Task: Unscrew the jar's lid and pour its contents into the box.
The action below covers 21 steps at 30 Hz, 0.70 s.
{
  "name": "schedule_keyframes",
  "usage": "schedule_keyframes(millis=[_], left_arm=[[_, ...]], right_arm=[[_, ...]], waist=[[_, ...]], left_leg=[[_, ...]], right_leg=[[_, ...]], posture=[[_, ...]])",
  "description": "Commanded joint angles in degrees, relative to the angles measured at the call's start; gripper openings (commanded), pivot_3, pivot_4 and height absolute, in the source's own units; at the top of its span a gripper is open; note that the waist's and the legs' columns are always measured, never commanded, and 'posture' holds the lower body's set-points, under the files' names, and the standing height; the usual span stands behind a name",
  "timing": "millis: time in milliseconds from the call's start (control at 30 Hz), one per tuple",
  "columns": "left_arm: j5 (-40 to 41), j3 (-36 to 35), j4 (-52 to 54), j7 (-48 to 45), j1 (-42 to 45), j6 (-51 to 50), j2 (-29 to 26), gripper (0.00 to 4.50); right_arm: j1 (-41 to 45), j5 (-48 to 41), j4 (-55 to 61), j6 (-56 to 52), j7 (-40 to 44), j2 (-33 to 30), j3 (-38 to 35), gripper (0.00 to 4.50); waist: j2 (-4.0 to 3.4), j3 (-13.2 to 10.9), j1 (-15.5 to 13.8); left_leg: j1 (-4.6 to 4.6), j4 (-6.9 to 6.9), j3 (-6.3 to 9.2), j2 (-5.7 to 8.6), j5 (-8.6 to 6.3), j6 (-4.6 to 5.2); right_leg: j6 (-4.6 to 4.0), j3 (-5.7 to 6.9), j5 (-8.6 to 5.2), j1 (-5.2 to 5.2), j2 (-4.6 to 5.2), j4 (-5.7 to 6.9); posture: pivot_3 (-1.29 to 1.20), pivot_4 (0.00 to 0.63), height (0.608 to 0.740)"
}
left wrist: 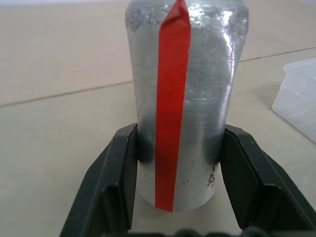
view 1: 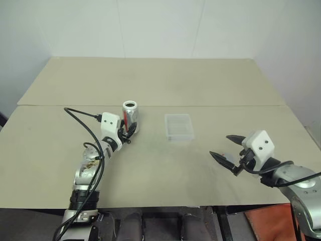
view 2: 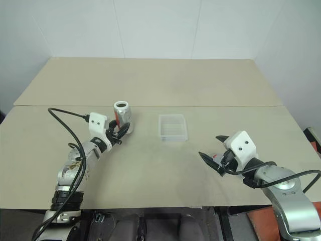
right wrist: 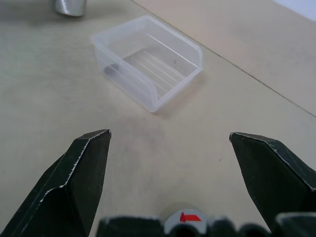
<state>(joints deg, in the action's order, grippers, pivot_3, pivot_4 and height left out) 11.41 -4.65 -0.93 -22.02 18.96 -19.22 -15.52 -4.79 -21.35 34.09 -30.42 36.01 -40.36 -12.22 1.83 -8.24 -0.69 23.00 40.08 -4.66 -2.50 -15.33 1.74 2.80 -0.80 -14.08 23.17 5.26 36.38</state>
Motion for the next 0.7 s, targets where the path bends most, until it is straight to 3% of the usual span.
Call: schedule_keyframes(millis=[33,367,600,700], left_arm=[[0.38,-0.06,0.65,-0.42,-1.69,4.81,1.12,2.11],[-1.31,0.71,-2.89,-0.33,-4.11,10.12,1.18,2.11],[-1.16,0.54,-2.01,0.53,-4.91,10.53,1.69,4.44],[-0.84,0.40,-1.70,0.53,-4.96,10.15,1.69,4.48]], right_arm=[[1.03,0.37,1.77,1.15,-0.44,-0.20,-0.64,4.47],[1.05,0.67,1.76,1.20,-0.06,-0.69,-0.94,4.47],[0.71,0.43,1.77,1.48,0.41,-0.94,-1.66,4.50],[0.60,0.48,1.61,1.67,0.51,-1.00,-1.84,4.50]], waist=[[-0.03,0.02,0.00],[-0.05,0.07,0.01],[-0.08,0.10,0.00],[-0.08,0.10,-0.01]], left_leg=[[0.00,-0.03,0.00,0.00,0.00,0.00],[-0.08,-0.10,-0.01,-0.01,-0.03,0.05],[-0.05,-0.17,-0.01,0.00,-0.04,0.06],[-0.06,-0.17,-0.01,-0.01,-0.04,0.06]], right_leg=[[0.00,0.00,0.00,-0.01,0.00,-0.06],[-0.02,0.01,0.02,-0.10,0.01,-0.15],[-0.02,0.01,0.02,-0.07,0.01,-0.21],[-0.02,0.01,0.02,-0.07,0.01,-0.20]], posture=[[0.00,0.150,0.740],[0.00,0.150,0.740],[0.00,0.150,0.740],[0.00,0.150,0.740]])
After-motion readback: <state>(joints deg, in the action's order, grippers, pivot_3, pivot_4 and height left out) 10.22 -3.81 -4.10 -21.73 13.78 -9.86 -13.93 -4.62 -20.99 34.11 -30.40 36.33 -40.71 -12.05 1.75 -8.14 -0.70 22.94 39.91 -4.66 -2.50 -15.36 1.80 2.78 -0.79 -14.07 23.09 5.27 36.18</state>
